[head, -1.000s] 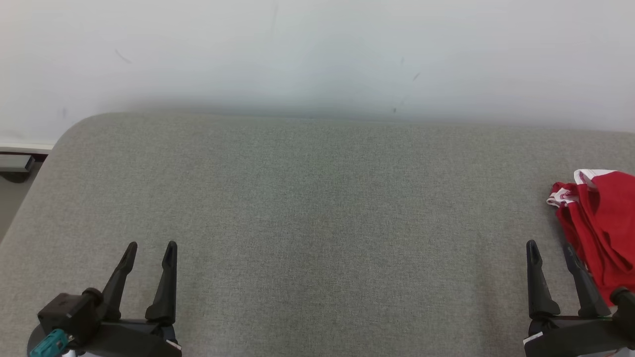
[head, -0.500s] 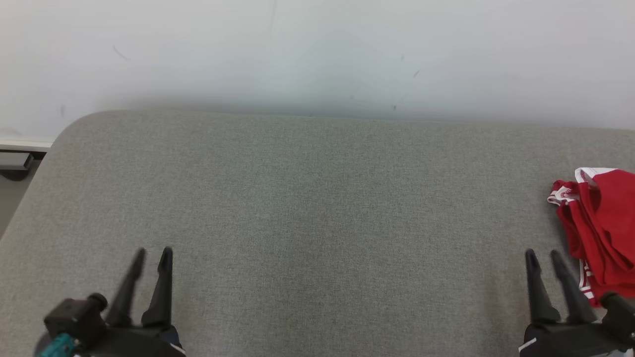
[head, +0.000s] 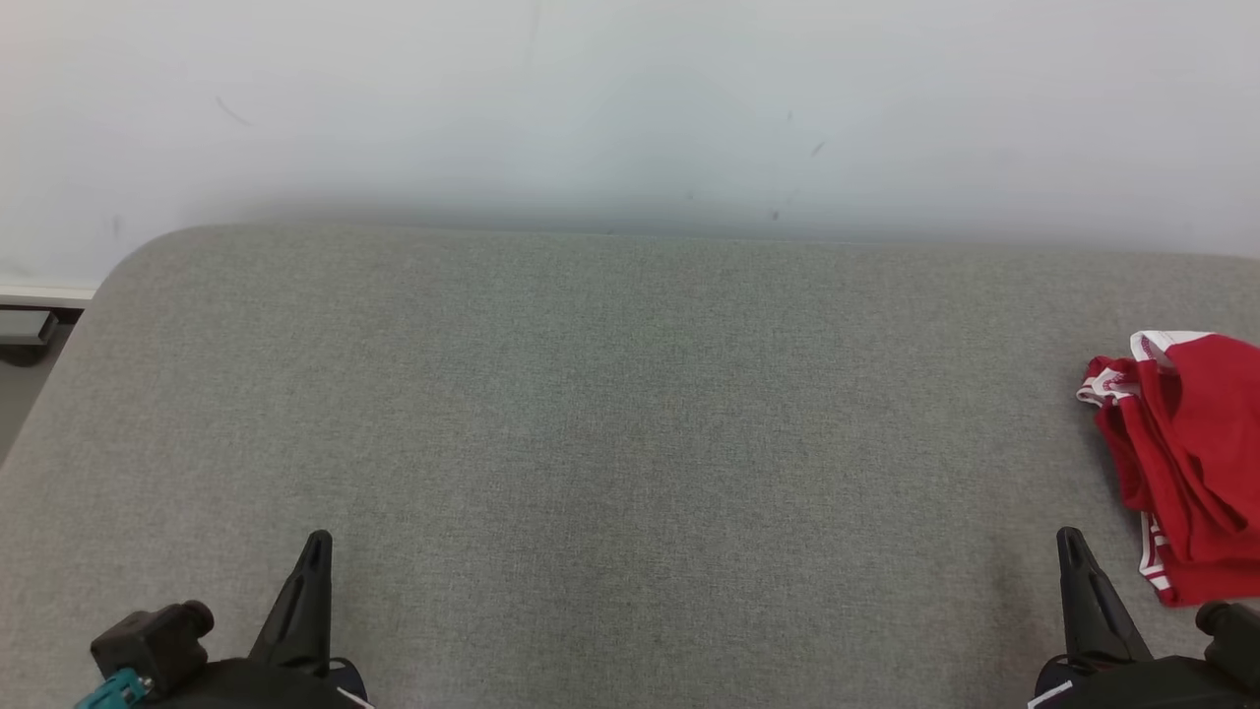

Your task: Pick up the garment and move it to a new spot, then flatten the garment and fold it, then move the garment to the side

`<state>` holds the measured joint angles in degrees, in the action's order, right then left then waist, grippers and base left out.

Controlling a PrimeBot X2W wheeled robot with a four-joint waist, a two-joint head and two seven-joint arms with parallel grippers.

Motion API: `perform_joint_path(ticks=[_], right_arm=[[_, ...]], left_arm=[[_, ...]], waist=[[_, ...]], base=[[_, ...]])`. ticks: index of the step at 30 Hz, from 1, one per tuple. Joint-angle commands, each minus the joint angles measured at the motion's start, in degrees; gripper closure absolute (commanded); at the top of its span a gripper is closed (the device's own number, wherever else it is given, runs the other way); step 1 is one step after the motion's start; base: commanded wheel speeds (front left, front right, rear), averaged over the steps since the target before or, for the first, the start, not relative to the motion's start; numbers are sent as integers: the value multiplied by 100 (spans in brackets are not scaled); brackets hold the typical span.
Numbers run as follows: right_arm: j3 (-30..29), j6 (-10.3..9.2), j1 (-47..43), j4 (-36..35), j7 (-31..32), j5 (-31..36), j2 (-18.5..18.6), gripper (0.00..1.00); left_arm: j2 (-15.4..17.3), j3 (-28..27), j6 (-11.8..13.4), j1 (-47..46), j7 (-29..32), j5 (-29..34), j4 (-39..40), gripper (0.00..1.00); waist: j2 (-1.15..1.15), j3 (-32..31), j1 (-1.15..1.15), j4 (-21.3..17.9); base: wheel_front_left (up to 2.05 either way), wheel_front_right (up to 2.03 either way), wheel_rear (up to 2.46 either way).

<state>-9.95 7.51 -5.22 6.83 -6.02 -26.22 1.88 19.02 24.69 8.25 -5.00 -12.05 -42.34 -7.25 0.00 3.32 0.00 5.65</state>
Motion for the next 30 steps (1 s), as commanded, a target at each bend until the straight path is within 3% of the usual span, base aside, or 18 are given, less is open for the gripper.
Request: perform_joint_path(ticks=[1, 30], right_arm=[[-25, 0, 149, -65, 31, -287, 45, 100], [-69, -1, 416, 114, 434, -2559, 75, 100]], left_arm=[[1, -150, -64, -176, 60, -242, 7, 100], [-555, -1010, -609, -421, 698, -1988, -473, 100]], waist=[[0, -5, 0, -10], [0, -79, 0, -156]], base=[[0, 0, 0], [0, 0, 0]])
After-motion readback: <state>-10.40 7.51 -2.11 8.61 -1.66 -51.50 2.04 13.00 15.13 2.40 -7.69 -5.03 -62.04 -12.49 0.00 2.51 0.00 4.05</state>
